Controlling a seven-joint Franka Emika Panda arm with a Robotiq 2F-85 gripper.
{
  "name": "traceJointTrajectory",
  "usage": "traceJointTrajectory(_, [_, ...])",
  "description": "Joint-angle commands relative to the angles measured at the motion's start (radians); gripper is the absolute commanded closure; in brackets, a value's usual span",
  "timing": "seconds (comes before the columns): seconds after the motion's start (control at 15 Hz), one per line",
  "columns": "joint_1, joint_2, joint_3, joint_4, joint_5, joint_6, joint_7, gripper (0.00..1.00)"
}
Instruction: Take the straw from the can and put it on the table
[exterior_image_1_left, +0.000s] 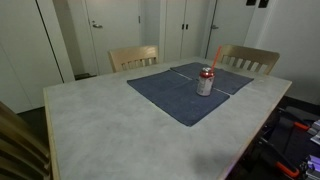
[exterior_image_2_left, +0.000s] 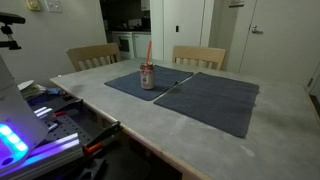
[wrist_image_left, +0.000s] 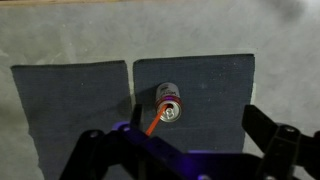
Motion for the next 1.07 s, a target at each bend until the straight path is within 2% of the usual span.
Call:
traceJointTrajectory(0.0, [-0.01, 0.065, -0.009, 0.015, -0.006, 0.052, -0.037, 0.0])
traceJointTrajectory(0.13, [-0.01, 0.126, -0.017, 0.033, -0.023, 0.106, -0.067, 0.0])
traceJointTrajectory(0.53, [-0.024, 0.41, -0.079, 0.144, -0.019, 0.26, -0.191, 0.0])
traceJointTrajectory(0.8, [-0.029, 0.503, -0.117, 0.205, 0.028, 0.268, -0.29, 0.0])
traceJointTrajectory(1.0, [-0.03, 0.529, -0.123, 0.23, 0.084, 0.2, -0.347, 0.0])
